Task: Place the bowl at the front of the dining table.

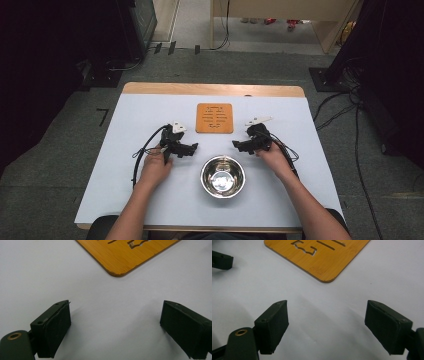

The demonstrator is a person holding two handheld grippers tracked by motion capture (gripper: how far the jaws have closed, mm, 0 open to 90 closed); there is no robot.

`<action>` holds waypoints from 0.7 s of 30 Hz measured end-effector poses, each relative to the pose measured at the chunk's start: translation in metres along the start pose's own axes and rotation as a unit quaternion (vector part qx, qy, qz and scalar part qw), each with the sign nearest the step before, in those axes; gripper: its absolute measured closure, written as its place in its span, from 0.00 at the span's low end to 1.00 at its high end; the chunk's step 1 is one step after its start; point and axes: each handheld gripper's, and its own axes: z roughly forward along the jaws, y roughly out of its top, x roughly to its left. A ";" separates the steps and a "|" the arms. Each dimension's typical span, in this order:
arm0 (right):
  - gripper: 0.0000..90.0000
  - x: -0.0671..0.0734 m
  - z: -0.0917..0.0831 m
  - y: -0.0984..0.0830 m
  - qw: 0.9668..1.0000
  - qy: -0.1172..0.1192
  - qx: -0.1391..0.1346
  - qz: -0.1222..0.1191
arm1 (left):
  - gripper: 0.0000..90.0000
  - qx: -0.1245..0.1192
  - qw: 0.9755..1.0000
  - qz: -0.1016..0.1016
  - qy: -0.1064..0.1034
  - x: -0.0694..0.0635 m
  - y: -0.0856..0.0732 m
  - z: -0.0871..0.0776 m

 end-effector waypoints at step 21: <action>0.21 0.017 -0.005 0.003 1.000 0.027 -0.002 -0.013 | 0.11 0.000 1.000 0.000 0.000 0.000 0.000 0.000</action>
